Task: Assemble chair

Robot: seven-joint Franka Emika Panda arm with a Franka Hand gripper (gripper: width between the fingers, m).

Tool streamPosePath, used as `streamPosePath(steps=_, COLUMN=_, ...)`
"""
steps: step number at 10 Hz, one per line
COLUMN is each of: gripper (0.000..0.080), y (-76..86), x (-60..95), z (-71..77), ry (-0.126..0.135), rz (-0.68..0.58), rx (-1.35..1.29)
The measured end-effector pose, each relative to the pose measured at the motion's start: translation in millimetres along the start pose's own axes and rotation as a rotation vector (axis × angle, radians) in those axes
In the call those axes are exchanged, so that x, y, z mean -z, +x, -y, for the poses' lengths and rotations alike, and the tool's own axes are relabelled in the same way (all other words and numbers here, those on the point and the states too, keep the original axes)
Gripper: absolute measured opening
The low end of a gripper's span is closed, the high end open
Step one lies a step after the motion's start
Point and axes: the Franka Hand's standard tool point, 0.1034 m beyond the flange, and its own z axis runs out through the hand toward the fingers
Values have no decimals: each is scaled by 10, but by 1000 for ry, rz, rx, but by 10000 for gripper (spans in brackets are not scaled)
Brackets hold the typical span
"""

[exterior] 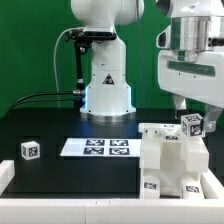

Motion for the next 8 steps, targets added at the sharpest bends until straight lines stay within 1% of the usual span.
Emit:
streamPosePath(steps=1, gripper=647, y=-47, x=-14, z=-42, ry=22, rz=-7, rx=182)
streamPosePath(steps=2, gripper=647, y=-55, x=-23, z=-76, ry=19, rz=-5, rx=260)
streamPosePath(steps=5, gripper=649, y=-39, x=-31, z=-75, ry=16, rz=-10, rx=492)
streamPosePath(steps=6, gripper=649, y=-11, x=-14, z=-56, ry=20, rz=-16, rx=709)
streamPosePath(steps=8, gripper=649, y=62, x=11, z=-27, ry=25, rz=-22, rx=977)
